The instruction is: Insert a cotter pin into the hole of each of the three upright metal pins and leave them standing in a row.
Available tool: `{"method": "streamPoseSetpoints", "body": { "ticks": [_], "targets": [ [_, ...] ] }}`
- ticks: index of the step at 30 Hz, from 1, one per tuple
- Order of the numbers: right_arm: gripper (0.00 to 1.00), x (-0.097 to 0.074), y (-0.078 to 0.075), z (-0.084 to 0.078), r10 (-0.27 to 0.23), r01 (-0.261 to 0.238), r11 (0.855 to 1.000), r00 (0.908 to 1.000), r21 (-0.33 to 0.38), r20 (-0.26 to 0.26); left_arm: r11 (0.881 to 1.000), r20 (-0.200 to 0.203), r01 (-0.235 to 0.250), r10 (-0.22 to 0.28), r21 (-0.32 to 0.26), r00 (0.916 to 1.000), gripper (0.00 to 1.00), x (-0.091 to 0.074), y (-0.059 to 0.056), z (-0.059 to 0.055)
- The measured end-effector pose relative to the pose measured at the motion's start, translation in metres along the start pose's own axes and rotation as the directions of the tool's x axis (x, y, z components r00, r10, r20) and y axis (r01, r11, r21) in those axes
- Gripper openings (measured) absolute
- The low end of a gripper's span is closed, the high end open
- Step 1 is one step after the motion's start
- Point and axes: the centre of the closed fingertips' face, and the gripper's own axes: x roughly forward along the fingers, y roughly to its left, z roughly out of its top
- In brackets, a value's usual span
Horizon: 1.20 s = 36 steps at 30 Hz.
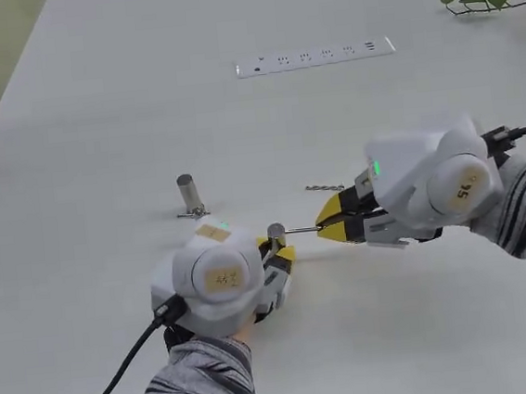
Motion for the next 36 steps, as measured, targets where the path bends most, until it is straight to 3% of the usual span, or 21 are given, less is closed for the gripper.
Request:
{"method": "streamPoseSetpoints", "body": {
  "ticks": [8, 19, 36],
  "targets": [
    [0.0, 0.005, 0.0, 0.002, 0.013, -0.013, 1.0, 0.9999, -0.017, -0.007, 1.0, 0.005, 0.005, -0.005, 0.007, 1.0, 0.1, 0.0, 0.0, 0.0],
    [0.0, 0.015, -0.002, 0.01, 0.024, -0.024, 0.999, 0.9997, -0.043, -0.008, 1.0, 0.027, -0.008, 0.009, -0.03, 0.9996, 0.1, 0.001, 0.001, -0.001],
    [0.0, 0.022, -0.001, 0.018, 0.033, -0.034, 0.997, 0.9994, -0.062, -0.013, 0.998, 0.027, -0.01, 0.012, -0.066, 0.9996, 0.1, 0.003, 0.001, -0.002]
  ]
}}
